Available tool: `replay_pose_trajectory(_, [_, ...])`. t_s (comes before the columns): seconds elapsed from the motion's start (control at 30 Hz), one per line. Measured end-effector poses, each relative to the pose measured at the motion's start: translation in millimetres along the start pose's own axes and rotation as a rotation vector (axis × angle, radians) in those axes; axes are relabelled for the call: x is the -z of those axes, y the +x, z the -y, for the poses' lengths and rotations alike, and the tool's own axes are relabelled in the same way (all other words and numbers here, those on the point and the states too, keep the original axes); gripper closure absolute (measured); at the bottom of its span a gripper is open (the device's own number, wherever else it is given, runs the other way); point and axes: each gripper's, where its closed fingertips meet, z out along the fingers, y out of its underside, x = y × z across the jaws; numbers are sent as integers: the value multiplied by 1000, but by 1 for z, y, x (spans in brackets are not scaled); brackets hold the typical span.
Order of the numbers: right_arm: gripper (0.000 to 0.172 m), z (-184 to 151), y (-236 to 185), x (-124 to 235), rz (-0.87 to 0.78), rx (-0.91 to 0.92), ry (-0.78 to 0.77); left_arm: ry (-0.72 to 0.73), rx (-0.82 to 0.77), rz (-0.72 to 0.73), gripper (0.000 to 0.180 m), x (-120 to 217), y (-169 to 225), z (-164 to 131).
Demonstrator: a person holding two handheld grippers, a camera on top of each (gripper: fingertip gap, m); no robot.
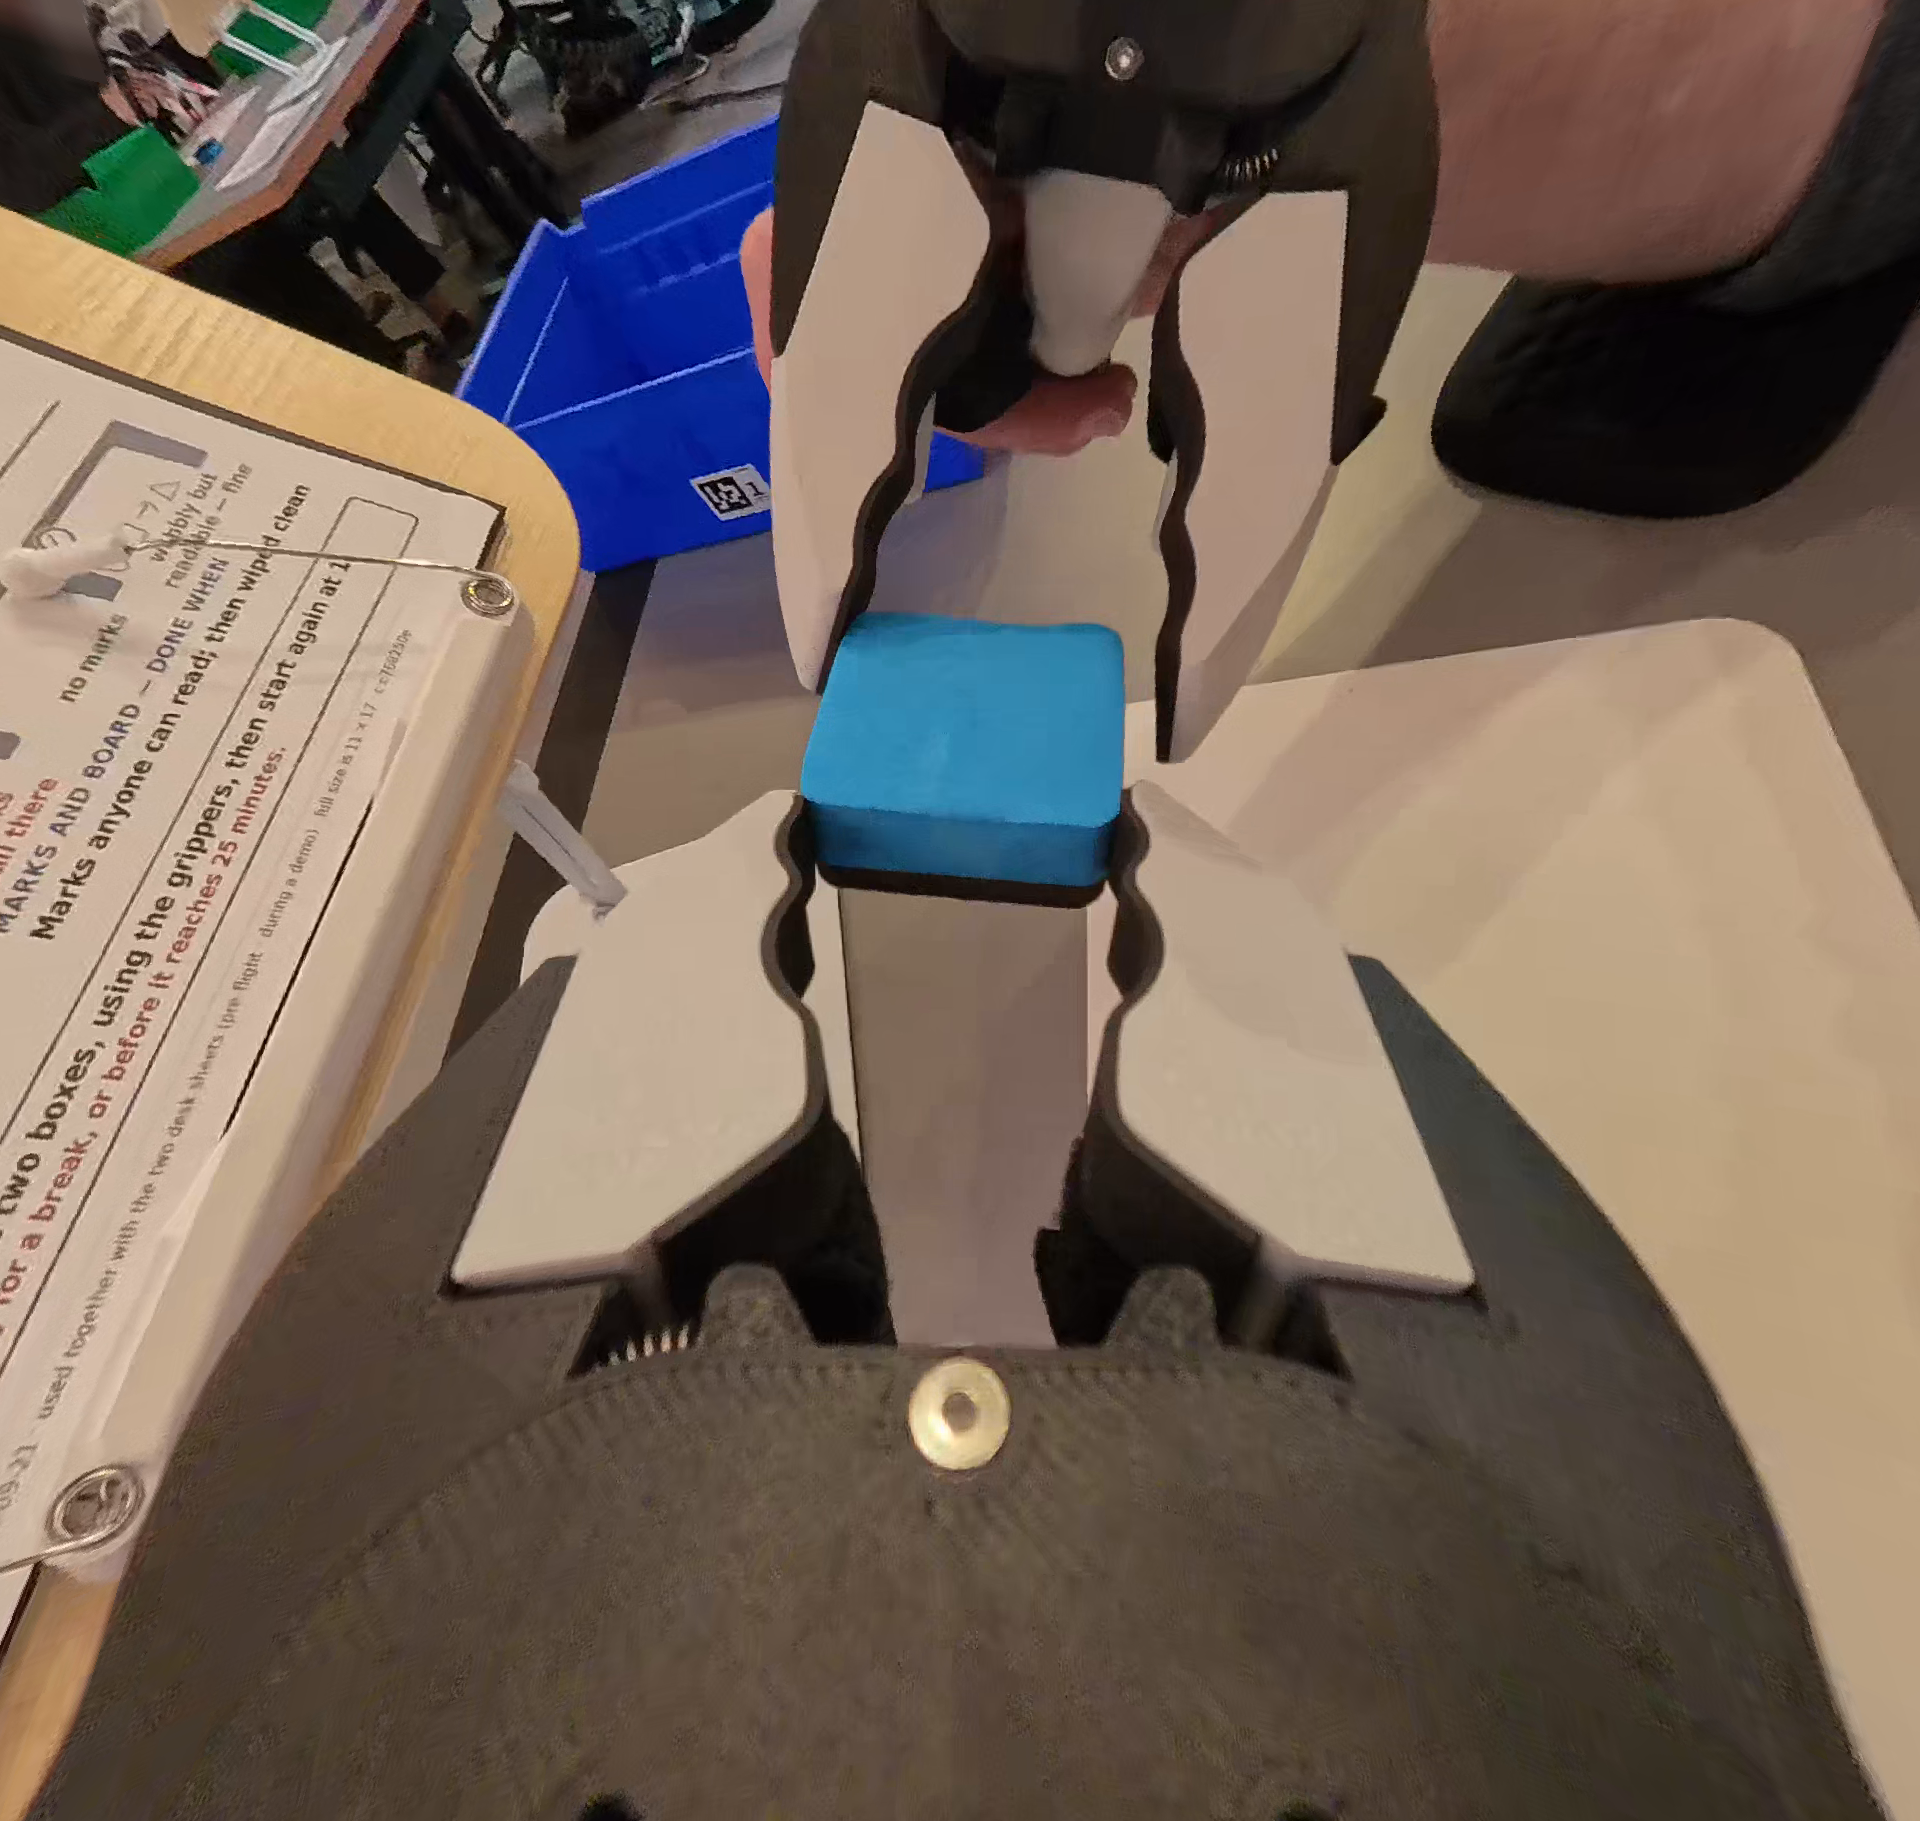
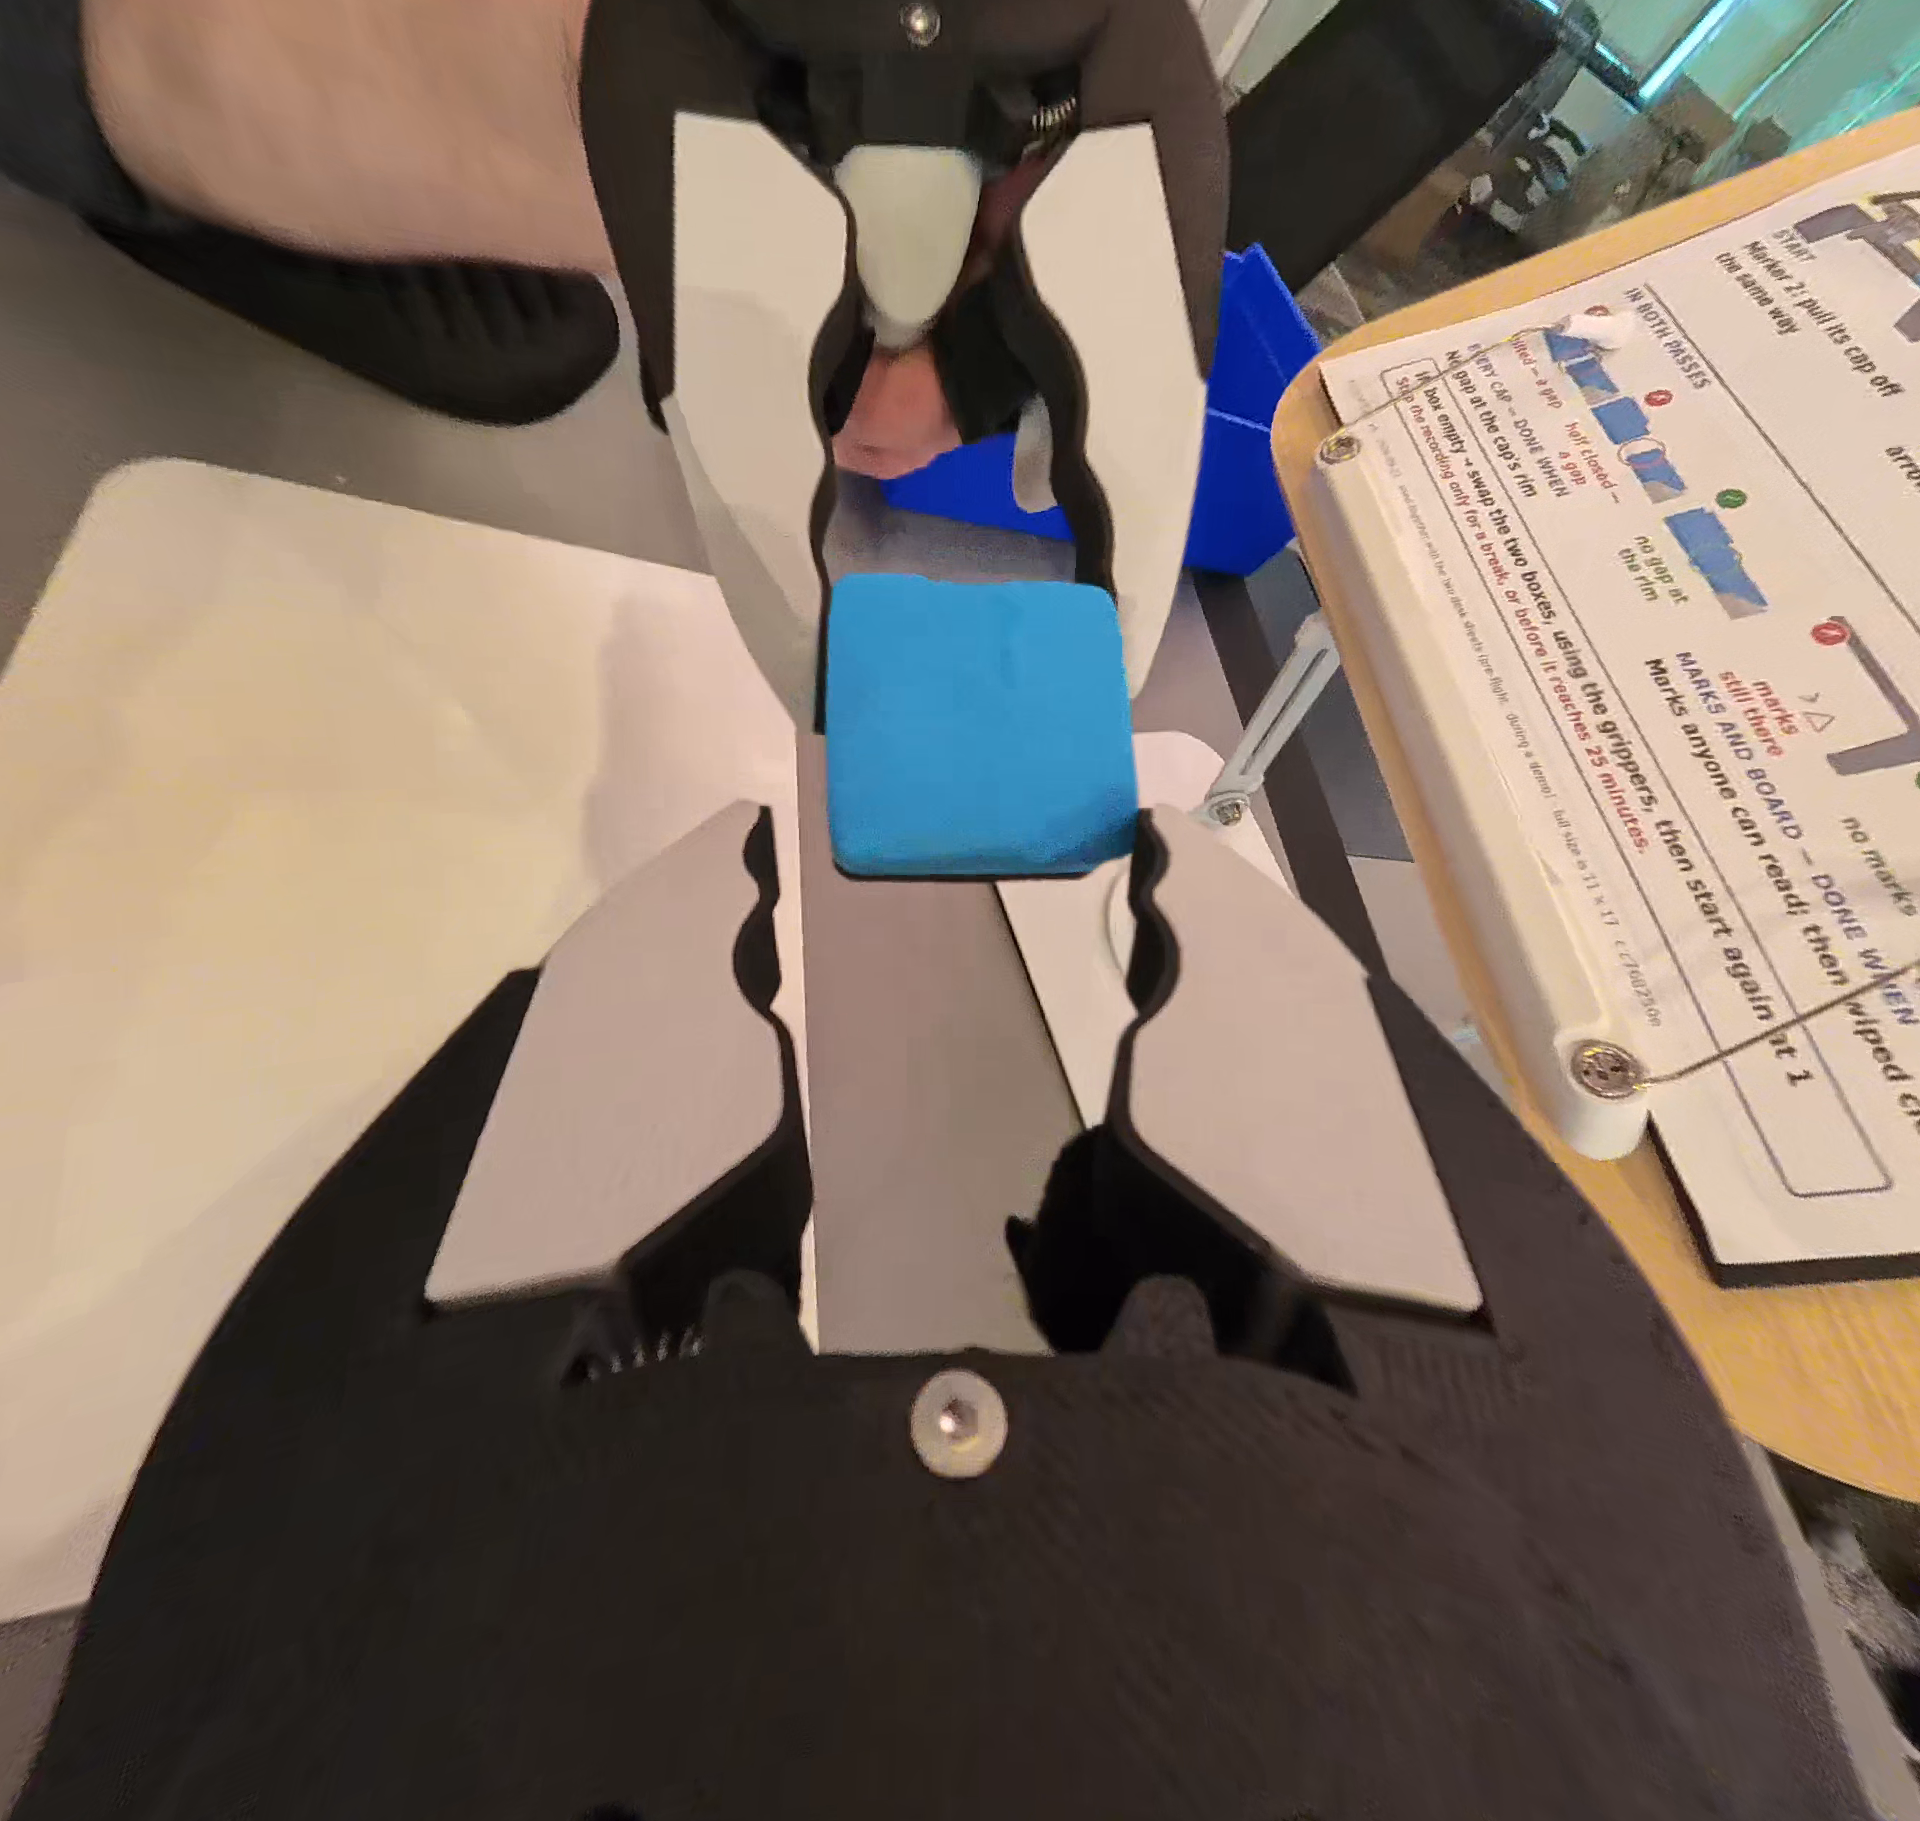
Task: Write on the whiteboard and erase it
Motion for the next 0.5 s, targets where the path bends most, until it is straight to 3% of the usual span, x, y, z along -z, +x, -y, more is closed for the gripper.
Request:
replay_pose_trajectory(0.17, [107, -10, 0, -4, -51, 79, -147, -125, -91, 49, 126, -9, 6, -9])
replay_pose_trajectory(0.37, [113, -18, -7, -9, -28, 97, -208, -128, -87, 42, 125, -18, 11, -9])
replay_pose_trajectory(0.5, [113, -33, 3, 6, -17, 66, -286, -141, -38, 56, 122, -11, 0, -14])
